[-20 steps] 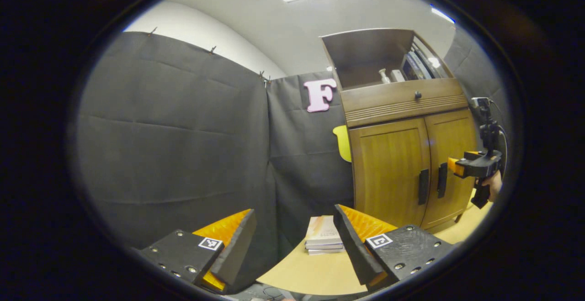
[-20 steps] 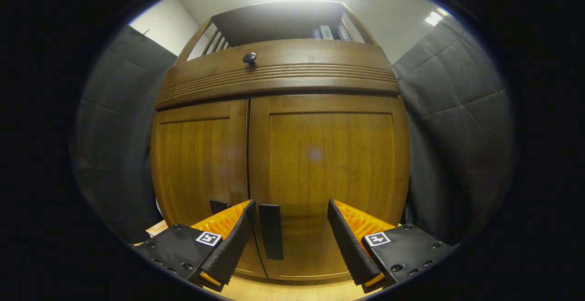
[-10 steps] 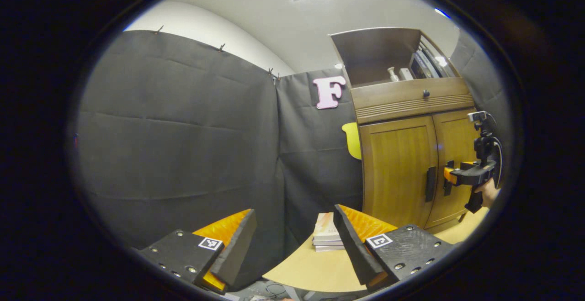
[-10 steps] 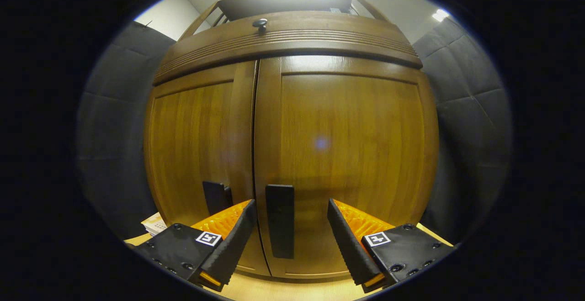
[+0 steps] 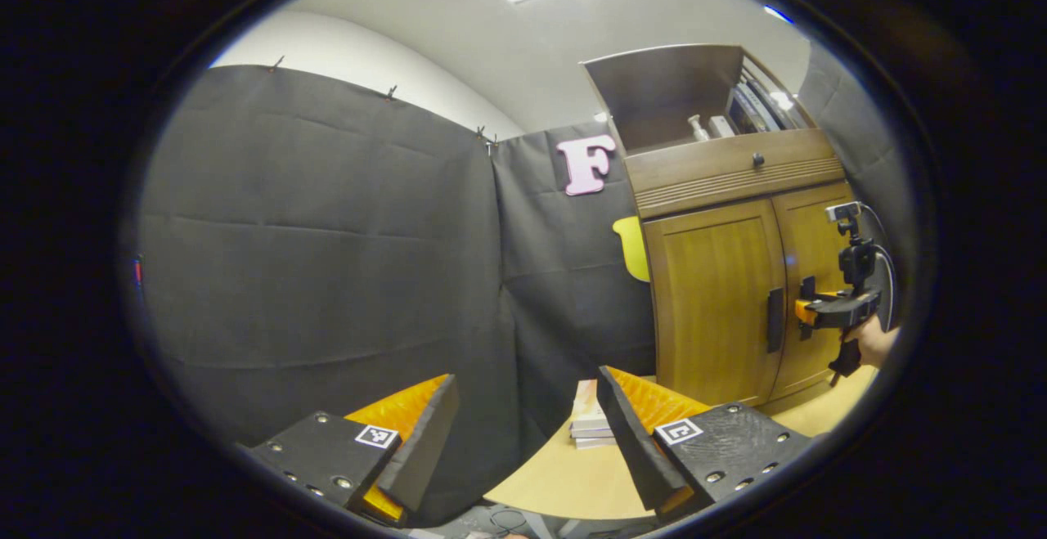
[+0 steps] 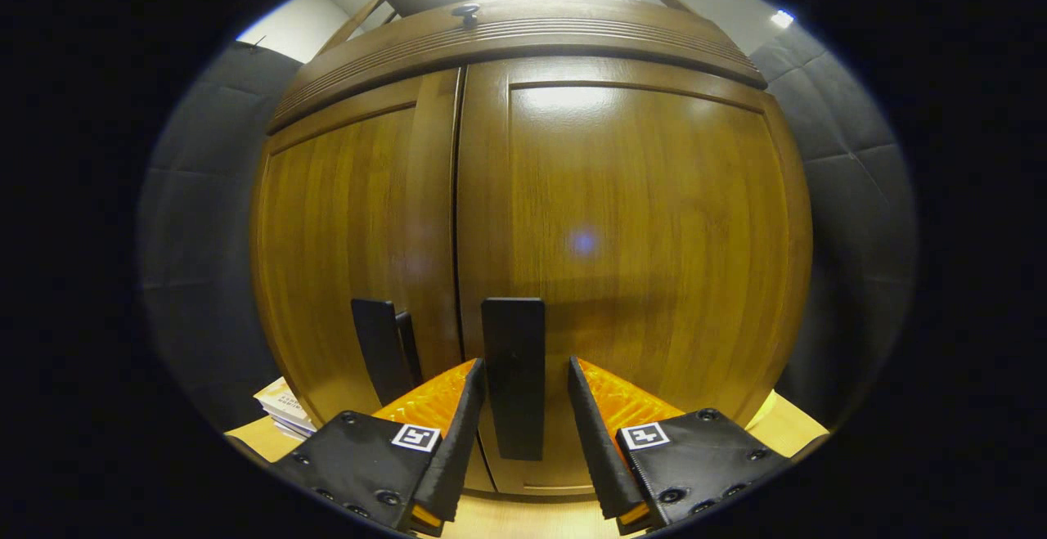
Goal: Open the right door of the double-door shoe cabinet with the right hand, and open the left door with the left hand.
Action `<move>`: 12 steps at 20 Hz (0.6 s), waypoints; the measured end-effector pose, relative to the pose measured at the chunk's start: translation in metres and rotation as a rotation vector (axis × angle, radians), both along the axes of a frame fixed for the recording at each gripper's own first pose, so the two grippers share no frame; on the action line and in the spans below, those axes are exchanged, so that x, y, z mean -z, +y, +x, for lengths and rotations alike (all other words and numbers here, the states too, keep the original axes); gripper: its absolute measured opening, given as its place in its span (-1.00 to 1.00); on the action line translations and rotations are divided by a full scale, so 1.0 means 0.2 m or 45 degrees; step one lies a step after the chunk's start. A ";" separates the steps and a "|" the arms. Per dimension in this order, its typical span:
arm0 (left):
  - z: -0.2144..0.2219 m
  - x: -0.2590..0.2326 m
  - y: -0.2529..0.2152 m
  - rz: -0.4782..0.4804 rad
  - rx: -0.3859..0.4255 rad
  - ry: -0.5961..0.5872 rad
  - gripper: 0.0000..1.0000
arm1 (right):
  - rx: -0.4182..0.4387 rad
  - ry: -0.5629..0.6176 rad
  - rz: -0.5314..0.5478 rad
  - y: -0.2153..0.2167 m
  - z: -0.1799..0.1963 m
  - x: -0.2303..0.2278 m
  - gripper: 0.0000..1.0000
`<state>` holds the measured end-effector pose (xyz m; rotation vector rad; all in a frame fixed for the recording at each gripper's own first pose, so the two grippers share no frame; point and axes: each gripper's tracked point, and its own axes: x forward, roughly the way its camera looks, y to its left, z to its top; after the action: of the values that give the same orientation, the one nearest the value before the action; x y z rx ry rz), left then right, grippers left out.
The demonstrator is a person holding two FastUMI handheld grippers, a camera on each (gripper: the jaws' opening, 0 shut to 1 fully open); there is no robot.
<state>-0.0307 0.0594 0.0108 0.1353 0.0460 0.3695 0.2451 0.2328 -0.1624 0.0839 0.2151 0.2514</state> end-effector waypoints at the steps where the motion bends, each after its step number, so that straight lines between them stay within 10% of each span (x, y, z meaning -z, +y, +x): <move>1: 0.00 -0.01 0.00 0.000 0.000 -0.002 1.00 | 0.012 -0.005 0.007 0.01 0.00 0.01 0.03; 6: 0.00 -0.01 0.00 -0.006 0.013 -0.022 1.00 | 0.008 0.027 -0.013 0.01 -0.02 0.01 -0.61; 12: -0.01 -0.02 -0.01 -0.003 0.047 -0.049 1.00 | -0.013 0.041 0.021 -0.01 -0.07 -0.01 -0.64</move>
<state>-0.0321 0.0577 0.0146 0.1262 0.0060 0.3351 0.2316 0.2310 -0.1614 0.1031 0.2457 0.2625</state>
